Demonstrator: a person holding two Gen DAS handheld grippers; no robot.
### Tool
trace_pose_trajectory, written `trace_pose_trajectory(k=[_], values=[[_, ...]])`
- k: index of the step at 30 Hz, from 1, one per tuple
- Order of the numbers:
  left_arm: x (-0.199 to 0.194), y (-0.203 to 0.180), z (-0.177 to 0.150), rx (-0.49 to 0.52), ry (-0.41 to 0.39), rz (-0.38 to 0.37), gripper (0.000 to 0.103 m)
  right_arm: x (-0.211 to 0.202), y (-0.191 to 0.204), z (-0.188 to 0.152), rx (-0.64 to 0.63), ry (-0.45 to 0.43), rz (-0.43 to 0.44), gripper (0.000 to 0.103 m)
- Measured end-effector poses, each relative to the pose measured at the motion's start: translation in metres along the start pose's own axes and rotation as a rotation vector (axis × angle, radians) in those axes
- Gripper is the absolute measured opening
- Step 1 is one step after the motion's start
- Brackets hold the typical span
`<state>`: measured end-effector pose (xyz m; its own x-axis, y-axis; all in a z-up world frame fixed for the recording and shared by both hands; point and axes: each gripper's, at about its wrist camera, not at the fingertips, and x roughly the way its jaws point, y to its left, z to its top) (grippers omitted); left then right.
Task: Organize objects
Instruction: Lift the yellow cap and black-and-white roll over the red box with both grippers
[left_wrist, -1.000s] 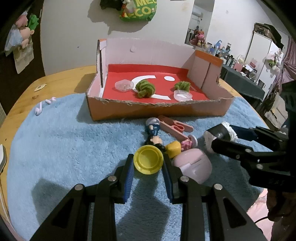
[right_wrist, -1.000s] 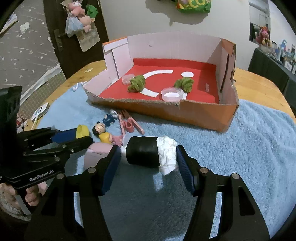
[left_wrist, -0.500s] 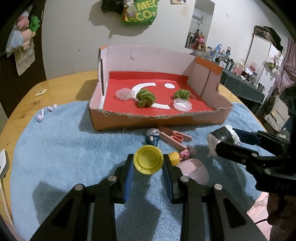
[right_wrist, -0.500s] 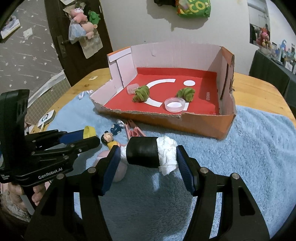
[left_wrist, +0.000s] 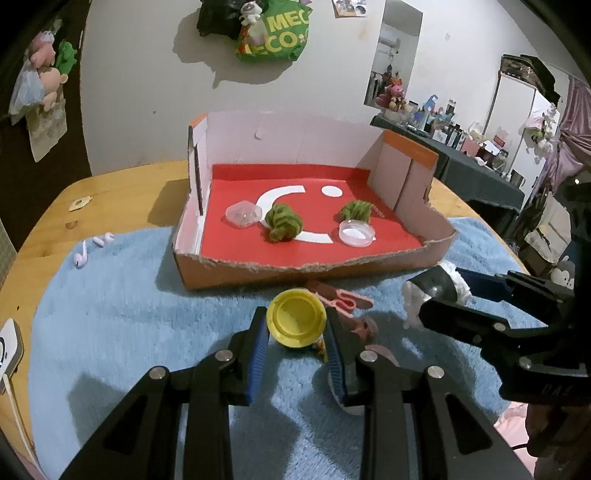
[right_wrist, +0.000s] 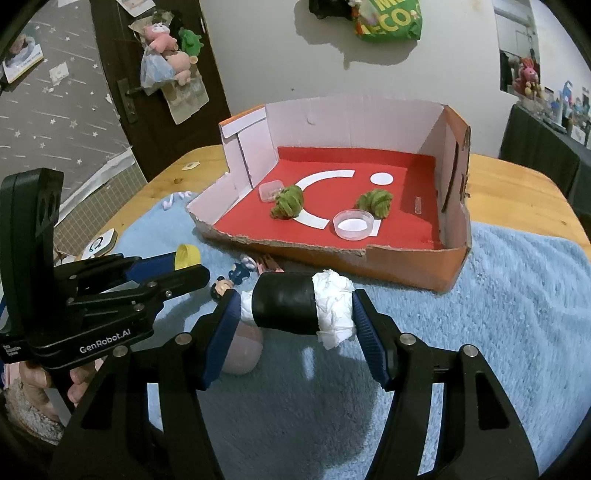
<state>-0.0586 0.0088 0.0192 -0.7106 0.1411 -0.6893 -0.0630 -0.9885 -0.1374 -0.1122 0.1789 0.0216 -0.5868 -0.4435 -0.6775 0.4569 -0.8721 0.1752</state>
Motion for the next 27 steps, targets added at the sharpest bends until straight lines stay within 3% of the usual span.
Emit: trace_pose_trajectory(k=[27], values=[[-0.002,-0.003,0.025,0.012,-0.031,-0.012,0.031,0.000,-0.005,0.017,0.023,-0.021,0.011,0.060]])
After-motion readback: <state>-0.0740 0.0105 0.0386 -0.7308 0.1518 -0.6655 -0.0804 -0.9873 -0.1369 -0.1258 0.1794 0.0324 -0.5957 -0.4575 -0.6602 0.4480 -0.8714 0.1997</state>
